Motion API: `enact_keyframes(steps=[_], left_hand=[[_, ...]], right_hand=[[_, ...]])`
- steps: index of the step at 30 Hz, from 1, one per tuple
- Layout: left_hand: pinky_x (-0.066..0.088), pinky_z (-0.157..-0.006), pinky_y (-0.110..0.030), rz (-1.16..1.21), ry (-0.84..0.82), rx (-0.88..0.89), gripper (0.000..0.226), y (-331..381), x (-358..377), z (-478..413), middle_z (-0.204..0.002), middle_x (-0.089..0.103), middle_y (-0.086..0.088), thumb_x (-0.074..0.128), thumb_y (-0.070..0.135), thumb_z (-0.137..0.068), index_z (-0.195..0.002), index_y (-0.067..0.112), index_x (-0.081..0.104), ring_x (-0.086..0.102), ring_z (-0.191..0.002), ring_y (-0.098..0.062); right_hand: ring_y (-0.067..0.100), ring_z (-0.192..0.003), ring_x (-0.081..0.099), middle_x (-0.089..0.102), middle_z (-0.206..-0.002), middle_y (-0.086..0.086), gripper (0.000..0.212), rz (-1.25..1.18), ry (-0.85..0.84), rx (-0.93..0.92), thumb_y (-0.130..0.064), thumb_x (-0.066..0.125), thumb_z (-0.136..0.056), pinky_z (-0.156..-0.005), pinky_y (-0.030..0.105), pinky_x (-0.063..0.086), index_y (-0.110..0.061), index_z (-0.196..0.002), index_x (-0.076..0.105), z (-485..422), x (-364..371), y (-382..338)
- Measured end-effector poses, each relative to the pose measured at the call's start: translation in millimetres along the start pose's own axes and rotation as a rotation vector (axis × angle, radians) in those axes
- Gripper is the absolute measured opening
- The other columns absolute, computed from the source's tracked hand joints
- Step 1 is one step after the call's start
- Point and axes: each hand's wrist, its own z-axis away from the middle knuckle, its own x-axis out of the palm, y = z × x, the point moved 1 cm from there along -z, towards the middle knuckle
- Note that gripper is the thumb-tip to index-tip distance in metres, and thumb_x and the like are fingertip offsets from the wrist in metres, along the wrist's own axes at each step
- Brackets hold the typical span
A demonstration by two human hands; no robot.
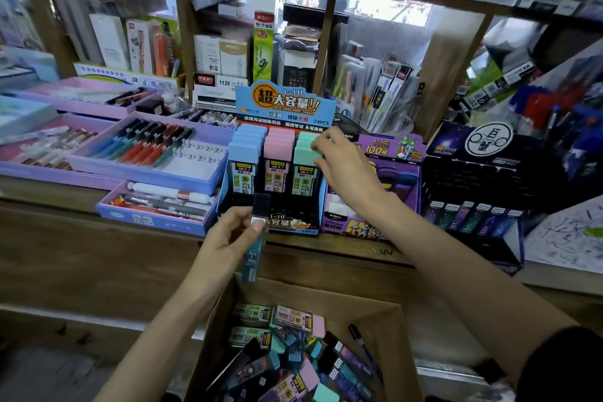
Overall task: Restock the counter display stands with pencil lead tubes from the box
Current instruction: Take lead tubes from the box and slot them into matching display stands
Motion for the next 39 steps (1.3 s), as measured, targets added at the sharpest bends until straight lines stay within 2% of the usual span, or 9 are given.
enact_keyframes(steps=[4, 7, 9, 13, 16, 20, 23, 28, 39], left_hand=[[0.048, -0.066, -0.013, -0.002, -0.024, 0.006, 0.010, 3.2, 4.1, 0.5, -0.083, 0.057, -0.006, 0.054, 0.009, -0.090, -0.100, 0.009, 0.059, 0.058, -0.077, -0.009], [0.047, -0.067, -0.012, 0.000, -0.037, 0.015, 0.010, 5.5, 12.1, 0.4, -0.081, 0.057, -0.005, 0.055, 0.010, -0.090, -0.099, 0.011, 0.059, 0.058, -0.077, -0.007], [0.046, -0.068, -0.012, -0.011, -0.044, 0.018, 0.009, 7.7, 21.2, -0.7, -0.082, 0.057, -0.004, 0.056, 0.012, -0.090, -0.099, 0.011, 0.058, 0.058, -0.079, -0.007], [0.043, -0.070, -0.014, -0.031, -0.101, 0.061, 0.008, 15.4, 49.9, -3.3, -0.080, 0.054, -0.002, 0.056, 0.010, -0.090, -0.095, 0.016, 0.057, 0.054, -0.078, -0.005], [0.043, -0.067, -0.011, -0.040, -0.186, 0.121, 0.011, 22.8, 76.6, -3.0, -0.076, 0.056, 0.003, 0.055, 0.006, -0.091, -0.094, 0.016, 0.058, 0.054, -0.073, 0.000], [0.042, -0.067, -0.015, -0.101, -0.265, 0.167, 0.006, 28.1, 110.4, -5.6, -0.078, 0.053, -0.008, 0.057, 0.007, -0.090, -0.096, 0.007, 0.058, 0.053, -0.077, -0.010], [0.047, -0.072, -0.013, -0.172, -0.285, 0.202, 0.012, 31.4, 133.8, -9.8, -0.091, 0.061, 0.008, 0.060, 0.013, -0.089, -0.097, 0.022, 0.059, 0.059, -0.087, -0.002], [0.040, -0.091, -0.024, -0.624, -0.264, 0.406, 0.030, 29.7, 166.7, -23.7, -0.118, 0.053, 0.004, 0.060, 0.029, -0.089, -0.117, 0.018, 0.057, 0.047, -0.112, -0.007], [0.036, -0.090, -0.035, -1.138, -0.137, 0.401, 0.054, -13.9, 214.7, -43.5, -0.116, 0.054, 0.000, 0.046, 0.062, -0.085, -0.120, 0.020, 0.052, 0.046, -0.114, -0.020]], right_hand=[[0.032, -0.089, 0.057, 0.049, -0.112, 0.015, 0.024, 0.039, -0.009, 0.008, -0.011, 0.049, -0.096, -0.074, 0.041, 0.048, 0.003, -0.110, 0.062, -0.9, 1.1, 2.4], [0.024, -0.097, 0.055, 0.048, -0.117, 0.011, 0.030, -0.054, 0.034, 0.020, -0.013, 0.048, -0.096, -0.080, 0.024, 0.040, -0.001, -0.123, 0.056, 10.2, -5.7, -0.8], [0.015, -0.094, 0.053, 0.051, -0.109, 0.004, 0.029, -0.253, 0.074, 0.081, -0.016, 0.051, -0.095, -0.079, 0.015, 0.034, -0.005, -0.121, 0.058, 26.7, -12.5, -7.7], [-0.002, -0.084, 0.057, 0.062, -0.091, -0.014, 0.015, -0.730, -0.074, 0.263, -0.026, 0.058, -0.091, -0.076, 0.014, 0.045, -0.021, -0.102, 0.067, 62.8, -24.5, -18.1], [-0.004, -0.081, 0.058, 0.063, -0.084, -0.017, 0.010, -0.830, -0.045, 0.318, -0.020, 0.065, -0.087, -0.075, 0.016, 0.047, -0.026, -0.095, 0.065, 85.2, -32.8, -13.4], [0.007, -0.081, 0.060, 0.061, -0.084, -0.013, 0.013, -0.819, 0.059, 0.366, -0.017, 0.067, -0.085, -0.072, 0.025, 0.052, -0.028, -0.091, 0.063, 110.0, -49.8, 9.3], [0.005, -0.074, 0.061, 0.062, -0.085, -0.007, 0.017, -0.835, 0.143, 0.414, -0.016, 0.068, -0.084, -0.068, 0.022, 0.054, -0.032, -0.084, 0.062, 123.9, -71.0, 39.3], [0.006, -0.080, 0.060, 0.065, -0.086, -0.004, 0.017, -0.713, 0.311, 0.478, -0.012, 0.070, -0.082, -0.071, 0.015, 0.050, -0.028, -0.085, 0.063, 147.1, -114.1, 104.3], [0.013, -0.085, 0.065, 0.063, -0.091, -0.013, 0.015, -0.584, 0.263, 0.474, -0.012, 0.068, -0.084, -0.080, 0.022, 0.052, -0.024, -0.094, 0.065, 168.0, -98.0, 162.6]])
